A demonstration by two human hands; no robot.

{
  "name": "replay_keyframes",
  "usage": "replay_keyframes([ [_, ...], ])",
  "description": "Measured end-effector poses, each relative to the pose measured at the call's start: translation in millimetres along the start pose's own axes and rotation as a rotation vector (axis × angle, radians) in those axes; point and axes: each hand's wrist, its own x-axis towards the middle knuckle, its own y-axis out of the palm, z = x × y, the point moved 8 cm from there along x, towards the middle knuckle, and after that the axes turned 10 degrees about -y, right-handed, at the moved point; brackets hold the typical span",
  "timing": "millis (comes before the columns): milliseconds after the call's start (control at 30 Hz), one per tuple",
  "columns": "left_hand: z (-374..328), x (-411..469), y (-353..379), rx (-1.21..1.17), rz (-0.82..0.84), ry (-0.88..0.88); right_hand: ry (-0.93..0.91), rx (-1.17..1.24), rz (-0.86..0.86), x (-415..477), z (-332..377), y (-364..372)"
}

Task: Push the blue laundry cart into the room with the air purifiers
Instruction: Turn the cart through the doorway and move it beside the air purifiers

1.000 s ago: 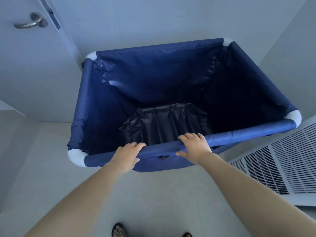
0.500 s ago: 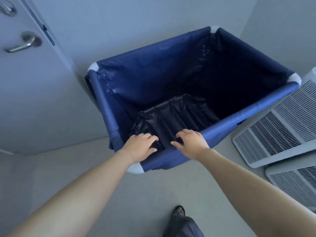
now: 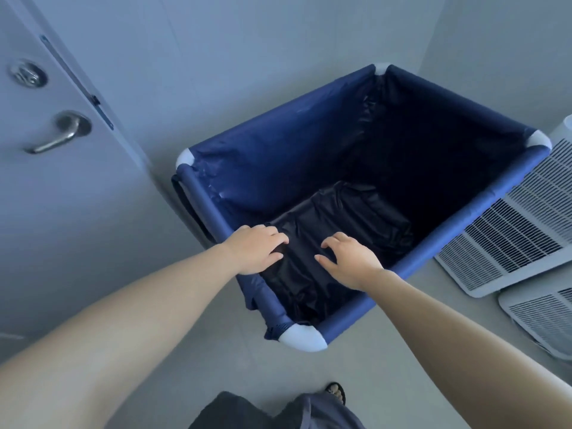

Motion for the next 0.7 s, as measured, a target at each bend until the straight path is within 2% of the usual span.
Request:
replay_keyframes([
  [133, 29.7, 11.5, 13.1, 0.040, 0.050, 0.054, 0.068, 0.039, -0.040, 18.1, 20.6, 5.0],
  [300, 70.8, 17.8, 35.2, 0.177, 0.101, 0.238, 0.220, 0.092, -0.074, 34.6, 51.6, 32.9],
  [533, 107.7, 27.4, 45.0, 0.253, 0.099, 0.453, 0.441, 0.161, -0.178, 36.9, 99.3, 70.8],
  [700, 107.2, 37.8, 56.0, 0.258, 0.130, 0.475, 0.488, 0.159, -0.111, 35.1, 115.6, 96.8],
])
